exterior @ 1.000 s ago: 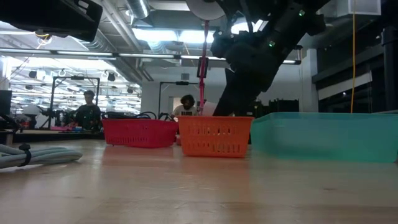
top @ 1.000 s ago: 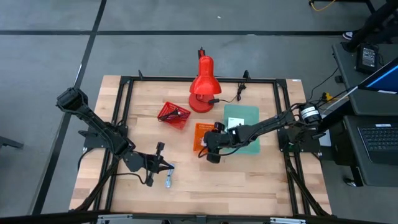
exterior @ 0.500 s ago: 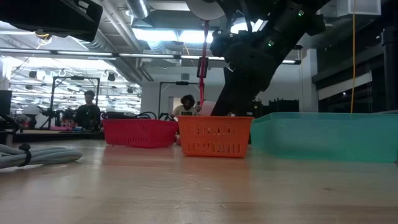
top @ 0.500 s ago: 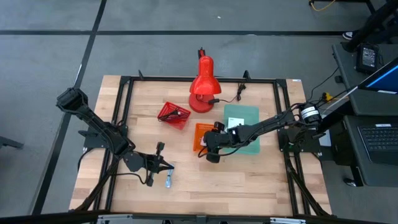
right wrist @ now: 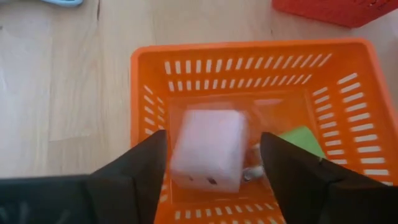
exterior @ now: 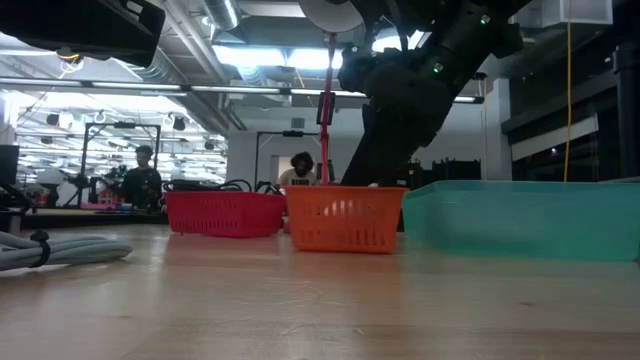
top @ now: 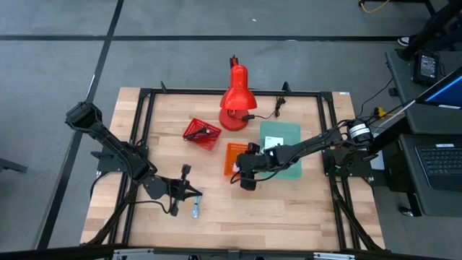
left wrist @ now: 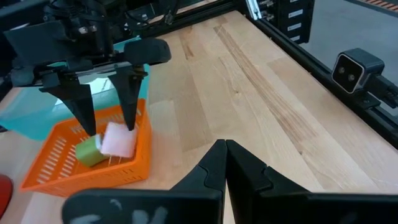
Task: Pick and place items into bin
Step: Put the light pink charger adapter into the orange bin, then put the blue USB cable into the red bin
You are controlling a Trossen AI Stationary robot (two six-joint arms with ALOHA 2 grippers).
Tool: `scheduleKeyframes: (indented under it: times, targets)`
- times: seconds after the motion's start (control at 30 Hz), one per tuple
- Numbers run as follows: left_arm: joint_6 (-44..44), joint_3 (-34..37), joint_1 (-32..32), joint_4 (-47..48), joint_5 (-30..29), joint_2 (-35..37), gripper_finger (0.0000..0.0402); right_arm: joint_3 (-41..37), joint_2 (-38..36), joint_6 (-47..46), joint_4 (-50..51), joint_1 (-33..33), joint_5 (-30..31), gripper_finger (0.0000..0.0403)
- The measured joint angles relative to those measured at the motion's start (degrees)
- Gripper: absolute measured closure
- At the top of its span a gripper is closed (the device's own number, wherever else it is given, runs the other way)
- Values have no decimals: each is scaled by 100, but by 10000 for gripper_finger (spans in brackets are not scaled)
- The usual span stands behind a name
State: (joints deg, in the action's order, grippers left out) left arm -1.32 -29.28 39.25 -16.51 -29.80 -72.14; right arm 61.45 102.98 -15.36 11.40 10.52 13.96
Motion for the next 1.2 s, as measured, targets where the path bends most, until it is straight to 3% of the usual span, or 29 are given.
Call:
scheduleKeyframes:
  times: [0.23,0.43,0.6,0.83,1.1,1.2]
  targets:
    - [-37,0,2,-2,-79,0,397,0,0,171,46,-26,42,110]
    - [-44,0,2,-2,-79,0,398,53,-84,403,150,-26,51,121]
    - [-45,0,2,-23,-107,0,398,173,-351,530,389,-12,98,168]
    - [-142,0,2,-101,-116,0,396,131,-708,749,282,106,143,268]
    - [-511,0,2,-194,-71,0,400,-688,-1043,1021,-1053,385,146,386]
    - [-792,0,2,-197,-57,0,399,-1170,-1344,1163,-1878,473,144,396]
